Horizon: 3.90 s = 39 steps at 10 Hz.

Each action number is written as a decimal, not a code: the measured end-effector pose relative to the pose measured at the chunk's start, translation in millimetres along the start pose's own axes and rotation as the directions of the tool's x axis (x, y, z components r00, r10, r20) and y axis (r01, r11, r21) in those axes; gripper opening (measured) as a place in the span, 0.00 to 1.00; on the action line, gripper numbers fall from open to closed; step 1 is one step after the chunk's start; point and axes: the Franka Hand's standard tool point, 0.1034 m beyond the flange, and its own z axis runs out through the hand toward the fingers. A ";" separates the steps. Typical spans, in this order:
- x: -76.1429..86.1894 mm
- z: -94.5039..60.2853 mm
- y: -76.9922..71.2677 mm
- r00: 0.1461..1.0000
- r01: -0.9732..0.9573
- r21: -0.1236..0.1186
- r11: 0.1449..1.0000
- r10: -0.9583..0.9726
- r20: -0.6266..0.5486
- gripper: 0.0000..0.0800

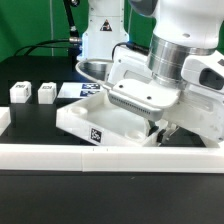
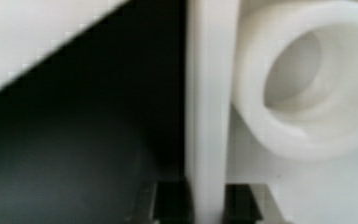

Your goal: Assemble square table

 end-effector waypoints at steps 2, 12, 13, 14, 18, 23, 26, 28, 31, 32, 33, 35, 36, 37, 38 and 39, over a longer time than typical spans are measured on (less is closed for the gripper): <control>0.1 1.1 -6.4 0.995 0.104 -0.075 0.992 -0.103 0.015 0.08; 29.5 -4.6 27.5 0.819 0.564 -0.002 0.825 -0.561 -0.119 0.09; 32.6 -6.7 29.8 0.818 0.565 0.001 0.825 -0.560 -0.133 0.09; 33.4 -6.3 29.8 0.827 0.551 0.004 0.835 -0.545 -0.138 0.09; 33.9 -1.3 26.4 0.831 0.543 0.004 0.840 -0.536 -0.147 0.09; 44.5 -6.3 48.4 0.920 0.373 0.108 0.921 -0.352 -0.172 0.09; 43.1 -7.4 47.4 0.898 0.425 0.162 0.891 -0.393 -0.196 0.09; 42.3 -6.1 45.3 0.900 0.421 0.164 0.892 -0.388 -0.199 0.11; 35.8 -10.2 28.9 0.906 0.406 0.195 0.893 -0.365 -0.216 0.55; 33.9 -11.8 24.1 0.908 0.401 0.205 0.893 -0.358 -0.220 0.55; 32.9 -12.7 21.3 0.908 0.399 0.208 0.893 -0.353 -0.224 0.74; 32.0 -12.6 19.1 0.909 0.396 0.209 0.894 -0.349 -0.226 0.79; 31.8 -12.4 18.6 0.909 0.395 0.209 0.895 -0.348 -0.227 0.81; 31.7 -12.2 18.4 0.910 0.395 0.209 0.895 -0.348 -0.227 0.81; 31.7 -11.9 18.1 0.910 0.394 0.209 0.895 -0.347 -0.228 0.81; 31.6 -11.7 17.9 0.910 0.394 0.209 0.895 -0.347 -0.228 0.81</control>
Offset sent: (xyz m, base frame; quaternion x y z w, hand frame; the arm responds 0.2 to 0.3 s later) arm 0.0000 0.0000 0.0000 0.0000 0.0000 -0.1296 0.9916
